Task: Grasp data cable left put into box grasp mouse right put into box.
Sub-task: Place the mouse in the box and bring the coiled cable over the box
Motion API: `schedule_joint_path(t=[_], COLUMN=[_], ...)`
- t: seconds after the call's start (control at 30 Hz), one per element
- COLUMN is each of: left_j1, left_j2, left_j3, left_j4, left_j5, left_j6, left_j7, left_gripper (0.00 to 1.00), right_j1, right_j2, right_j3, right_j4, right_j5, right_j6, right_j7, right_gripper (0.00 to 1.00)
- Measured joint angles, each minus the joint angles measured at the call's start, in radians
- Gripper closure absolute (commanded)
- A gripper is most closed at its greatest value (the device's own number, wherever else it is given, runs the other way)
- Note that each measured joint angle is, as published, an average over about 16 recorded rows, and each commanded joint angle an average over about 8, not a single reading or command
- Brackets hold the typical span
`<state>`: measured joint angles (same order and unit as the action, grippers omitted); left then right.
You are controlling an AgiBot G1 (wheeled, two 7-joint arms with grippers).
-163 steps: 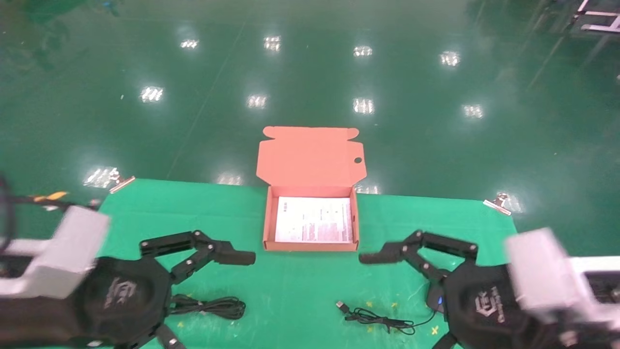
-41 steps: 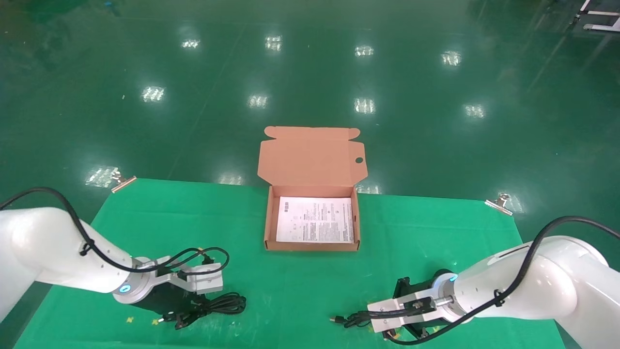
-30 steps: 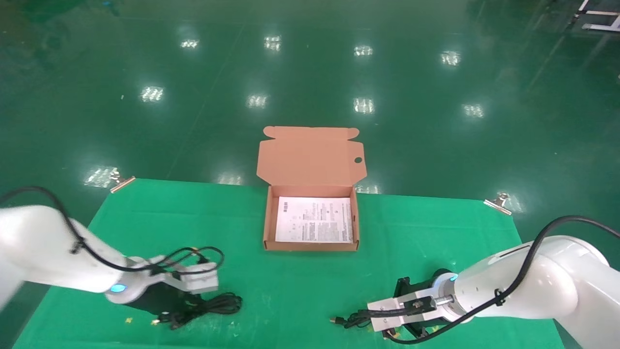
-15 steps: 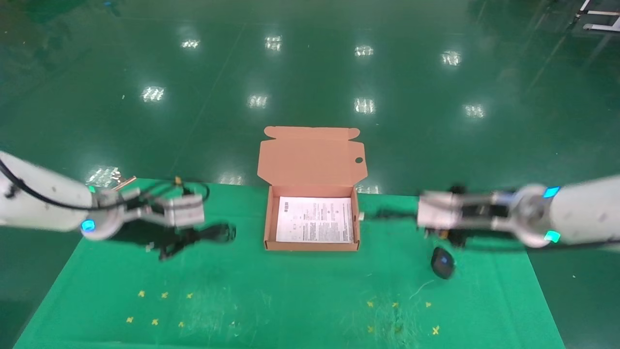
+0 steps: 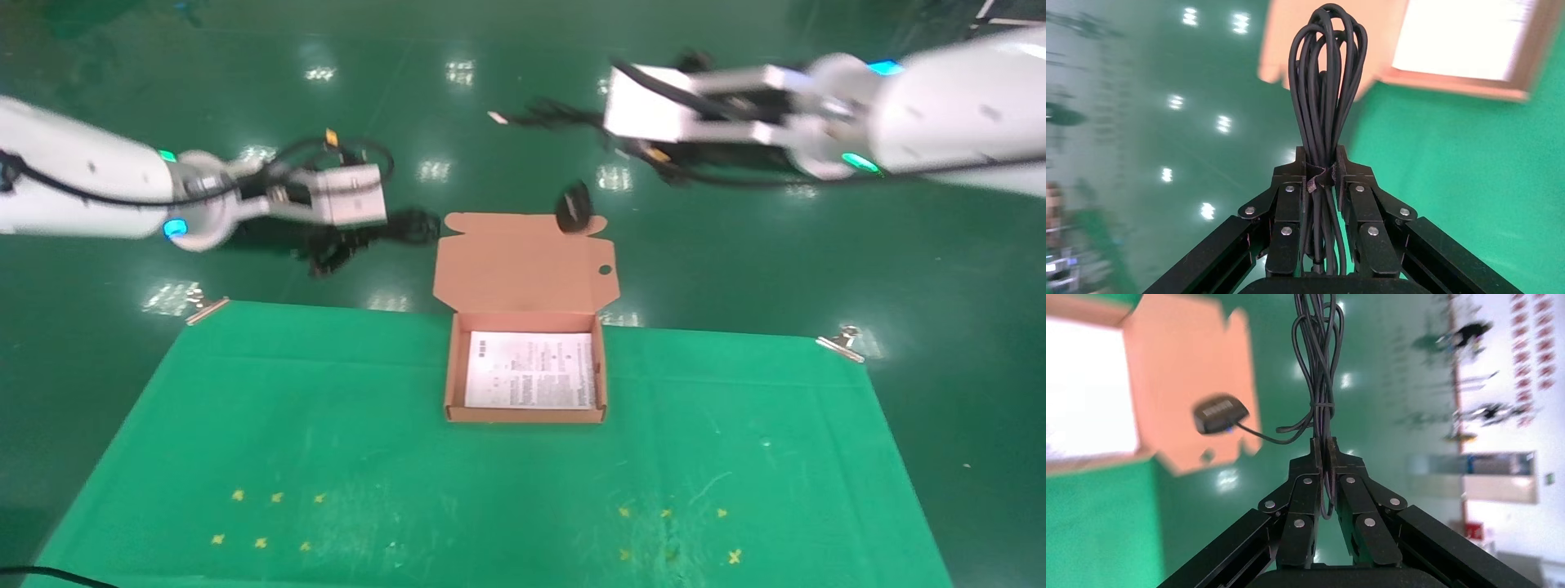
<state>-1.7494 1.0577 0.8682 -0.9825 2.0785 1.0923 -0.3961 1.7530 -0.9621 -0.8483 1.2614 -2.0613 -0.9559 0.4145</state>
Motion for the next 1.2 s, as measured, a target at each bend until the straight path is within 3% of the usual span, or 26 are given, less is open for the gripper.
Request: schedule_joint_path(t=[0.4,0.8,1.2], left_j1=[-0.108,-0.123,-0.11], left_j2=[0.072,0.047,-0.005], left_j3=[-0.014,-0.006,0.01], left_j4=[0.063,0.073,0.035], left_j5=[0.048,0.076,0.134], left_j6=[-0.091,-0.079,-0.03], left_j7=[0.042,0.049,-0.02], left_gripper=[1.0,1.0,1.0], right_j1=[0.106,0.101,0.06], right_j2=[-0.186,-0.264,-0.328], right_j3=[0.012,-0.001,-0.018], right_j4=[-0.209,-0.315,-0.433], right_j5=[0.06,0.097,0.123], right_j6=[0.108,0.134,0.157], right_j7=[-0.155,-0.229,-0.293], right_gripper=[1.0,1.0,1.0])
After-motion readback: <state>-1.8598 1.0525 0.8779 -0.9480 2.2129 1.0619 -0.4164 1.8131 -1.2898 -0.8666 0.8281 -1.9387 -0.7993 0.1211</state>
